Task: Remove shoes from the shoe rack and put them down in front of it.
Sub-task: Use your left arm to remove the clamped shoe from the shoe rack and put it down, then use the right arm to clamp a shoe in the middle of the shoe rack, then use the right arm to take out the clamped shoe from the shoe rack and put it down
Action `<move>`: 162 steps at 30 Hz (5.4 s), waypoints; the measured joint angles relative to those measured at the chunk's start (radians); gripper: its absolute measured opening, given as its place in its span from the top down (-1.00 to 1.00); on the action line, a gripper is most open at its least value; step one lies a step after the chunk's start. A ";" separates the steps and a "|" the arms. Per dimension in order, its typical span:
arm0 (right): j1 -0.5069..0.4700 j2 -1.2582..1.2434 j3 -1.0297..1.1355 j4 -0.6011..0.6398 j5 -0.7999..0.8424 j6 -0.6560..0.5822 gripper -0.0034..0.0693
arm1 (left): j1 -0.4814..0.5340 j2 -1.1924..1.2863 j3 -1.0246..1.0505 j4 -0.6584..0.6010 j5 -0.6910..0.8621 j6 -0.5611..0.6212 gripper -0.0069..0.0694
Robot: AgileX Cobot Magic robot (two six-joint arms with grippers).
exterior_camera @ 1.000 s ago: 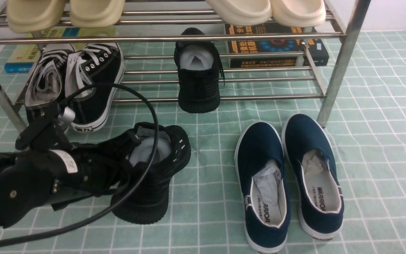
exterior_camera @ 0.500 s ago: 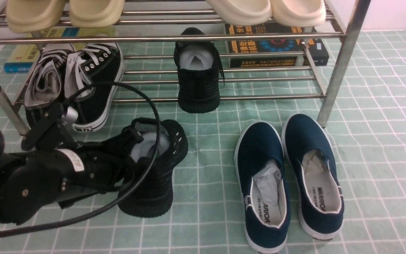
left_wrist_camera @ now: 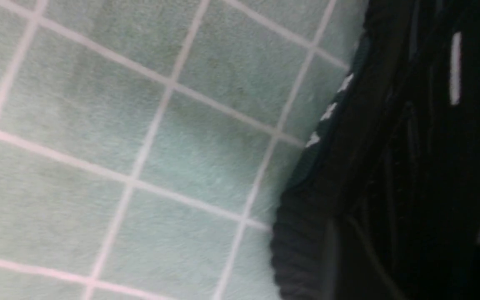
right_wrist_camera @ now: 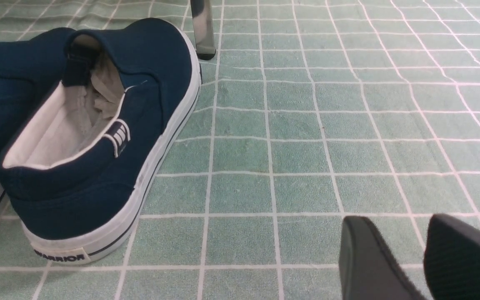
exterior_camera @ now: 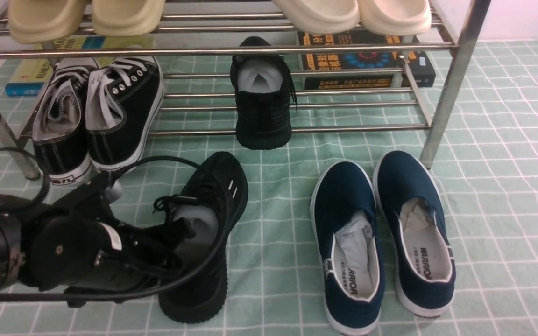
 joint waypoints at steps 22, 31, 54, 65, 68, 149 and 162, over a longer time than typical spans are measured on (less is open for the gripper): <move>0.000 0.000 0.000 0.000 0.000 0.000 0.25 | 0.000 -0.581 -0.149 0.162 0.425 0.155 0.48; 0.000 0.000 0.006 0.188 -0.043 0.146 0.25 | 0.000 -0.601 -0.304 0.456 0.831 0.153 0.82; 0.000 0.089 -0.277 0.674 0.207 0.025 0.62 | 0.001 -0.253 -0.346 0.254 0.808 0.404 0.81; 0.000 0.705 -0.588 0.619 0.510 -0.169 0.90 | 0.001 0.039 -0.361 0.330 0.717 0.461 0.80; 0.000 0.845 -0.626 0.719 0.560 -0.297 0.90 | 0.010 0.063 -0.361 0.321 0.693 0.482 0.79; 0.617 1.692 -1.614 0.093 0.668 0.463 0.71 | 0.408 0.063 -0.404 -0.085 0.816 0.805 0.72; 0.759 1.735 -1.598 -0.074 0.446 0.784 0.71 | 0.408 0.062 -0.404 -0.078 0.818 0.805 0.70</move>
